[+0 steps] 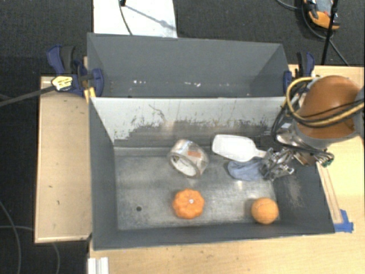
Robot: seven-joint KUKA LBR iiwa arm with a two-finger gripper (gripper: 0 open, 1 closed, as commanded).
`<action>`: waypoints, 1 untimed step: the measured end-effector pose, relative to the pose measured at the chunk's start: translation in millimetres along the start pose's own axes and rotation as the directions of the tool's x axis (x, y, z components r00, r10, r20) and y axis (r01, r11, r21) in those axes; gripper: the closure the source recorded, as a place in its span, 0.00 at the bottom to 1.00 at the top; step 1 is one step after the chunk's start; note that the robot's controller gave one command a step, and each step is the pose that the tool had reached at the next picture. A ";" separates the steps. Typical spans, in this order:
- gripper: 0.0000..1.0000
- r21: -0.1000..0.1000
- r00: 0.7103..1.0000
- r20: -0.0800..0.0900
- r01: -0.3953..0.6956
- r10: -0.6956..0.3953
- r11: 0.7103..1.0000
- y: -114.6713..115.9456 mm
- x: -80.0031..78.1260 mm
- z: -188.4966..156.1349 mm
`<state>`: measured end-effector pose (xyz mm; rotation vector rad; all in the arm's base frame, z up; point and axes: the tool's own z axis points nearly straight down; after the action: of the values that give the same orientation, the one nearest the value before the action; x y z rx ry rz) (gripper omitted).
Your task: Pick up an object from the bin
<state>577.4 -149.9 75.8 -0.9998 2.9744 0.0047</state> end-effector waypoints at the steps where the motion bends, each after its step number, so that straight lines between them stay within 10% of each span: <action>1: 0.00 -0.004 1.000 0.007 -0.003 0.003 1.000 2.6 -3.7 -0.4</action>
Offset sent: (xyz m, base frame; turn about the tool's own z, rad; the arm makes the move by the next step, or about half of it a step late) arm 0.0000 0.0000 0.0000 0.0000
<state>578.8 -145.7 76.2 -0.9938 2.9711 0.0146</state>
